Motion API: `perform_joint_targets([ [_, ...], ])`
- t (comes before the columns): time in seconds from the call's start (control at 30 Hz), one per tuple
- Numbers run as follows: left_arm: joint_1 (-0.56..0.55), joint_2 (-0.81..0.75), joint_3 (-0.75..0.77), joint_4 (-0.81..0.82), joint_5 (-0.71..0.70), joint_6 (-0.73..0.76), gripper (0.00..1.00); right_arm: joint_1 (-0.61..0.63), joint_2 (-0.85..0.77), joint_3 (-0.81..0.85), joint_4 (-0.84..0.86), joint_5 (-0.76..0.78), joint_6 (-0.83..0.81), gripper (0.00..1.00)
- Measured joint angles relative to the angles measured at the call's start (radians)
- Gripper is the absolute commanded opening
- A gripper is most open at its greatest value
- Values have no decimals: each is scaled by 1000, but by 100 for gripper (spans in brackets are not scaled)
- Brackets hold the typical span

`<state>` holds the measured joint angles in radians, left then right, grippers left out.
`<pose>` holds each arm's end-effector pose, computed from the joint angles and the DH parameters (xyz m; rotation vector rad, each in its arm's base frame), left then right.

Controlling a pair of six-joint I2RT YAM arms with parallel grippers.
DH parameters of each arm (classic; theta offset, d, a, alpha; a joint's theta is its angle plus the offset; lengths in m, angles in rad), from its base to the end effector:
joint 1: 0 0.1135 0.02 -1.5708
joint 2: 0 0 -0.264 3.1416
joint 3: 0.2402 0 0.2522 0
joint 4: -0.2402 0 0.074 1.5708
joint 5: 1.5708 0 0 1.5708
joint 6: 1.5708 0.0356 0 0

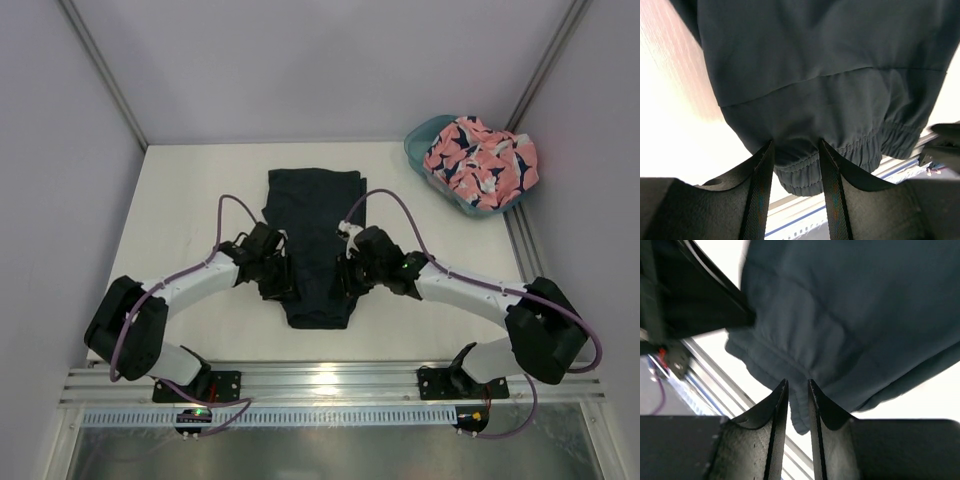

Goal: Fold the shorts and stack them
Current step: Smooth out the shorts at the center of the board, then fold the shorts at the center of the board.

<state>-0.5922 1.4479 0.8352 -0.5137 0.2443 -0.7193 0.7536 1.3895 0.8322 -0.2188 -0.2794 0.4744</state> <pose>0.2186 -0.1574 0.1857 -0.1025 2.8597 -0.6724 0.2042 0.2051 0.2187 -0.4939 2.4552 0.8918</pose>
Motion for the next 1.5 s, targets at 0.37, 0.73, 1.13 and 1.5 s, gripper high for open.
perform_joint_targets([
  [0.37,-3,3,-114,28,-55,-50,45,64,37,-237,154,55,109,25],
  [0.73,-4,-177,-111,-63,-110,-71,65,71,-26,-231,112,97,103,26],
  [1.13,-56,-328,-313,39,-77,-221,66,98,-37,-202,94,124,100,26],
  [1.5,-76,-360,-432,230,-60,-306,59,102,-37,-238,99,150,105,26],
])
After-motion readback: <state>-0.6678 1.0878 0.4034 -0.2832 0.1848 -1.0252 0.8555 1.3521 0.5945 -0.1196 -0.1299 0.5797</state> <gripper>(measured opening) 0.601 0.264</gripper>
